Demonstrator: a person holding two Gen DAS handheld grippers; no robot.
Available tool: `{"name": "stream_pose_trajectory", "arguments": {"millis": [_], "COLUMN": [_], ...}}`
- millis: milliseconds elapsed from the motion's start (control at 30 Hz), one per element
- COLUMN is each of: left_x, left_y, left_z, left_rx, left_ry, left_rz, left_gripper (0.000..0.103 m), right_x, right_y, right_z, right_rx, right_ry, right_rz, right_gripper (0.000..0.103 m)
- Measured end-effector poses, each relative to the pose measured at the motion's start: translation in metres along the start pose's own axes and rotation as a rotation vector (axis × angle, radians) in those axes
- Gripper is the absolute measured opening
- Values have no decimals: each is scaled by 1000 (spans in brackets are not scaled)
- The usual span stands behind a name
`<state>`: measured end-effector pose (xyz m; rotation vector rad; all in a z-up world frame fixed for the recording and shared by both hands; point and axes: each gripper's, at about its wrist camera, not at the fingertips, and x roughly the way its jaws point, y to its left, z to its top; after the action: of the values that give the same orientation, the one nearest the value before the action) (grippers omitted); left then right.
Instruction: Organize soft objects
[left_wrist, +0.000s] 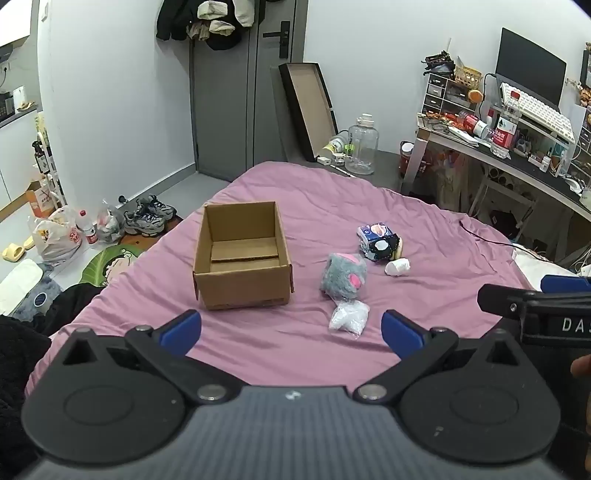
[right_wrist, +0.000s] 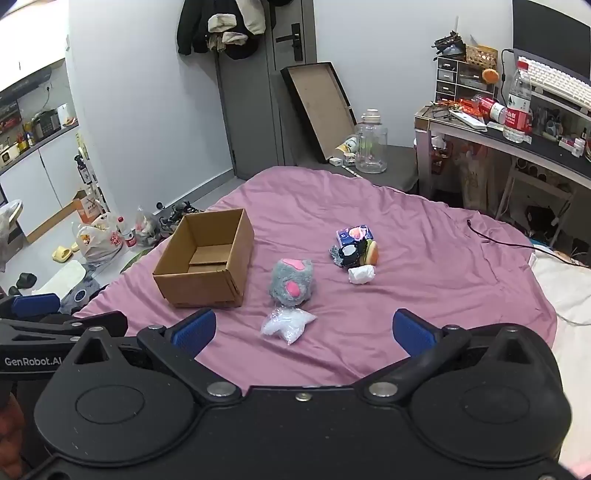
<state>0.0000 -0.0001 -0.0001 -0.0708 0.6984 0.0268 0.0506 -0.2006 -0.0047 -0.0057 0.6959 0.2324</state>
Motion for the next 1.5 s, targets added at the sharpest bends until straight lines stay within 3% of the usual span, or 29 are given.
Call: {"name": "stream_pose_trajectory", "arguments": {"millis": [1500], "left_x": [-8], "left_y": [-1], "left_z": [8], "left_rx": [20], "left_ry": [-14], "left_rz": [-4], "left_gripper": [103], "right_x": [-6], "right_y": [1], "right_z": [3], "right_rx": [17], "right_ry": [-35], "right_rz": [10], "right_gripper": [103]}}
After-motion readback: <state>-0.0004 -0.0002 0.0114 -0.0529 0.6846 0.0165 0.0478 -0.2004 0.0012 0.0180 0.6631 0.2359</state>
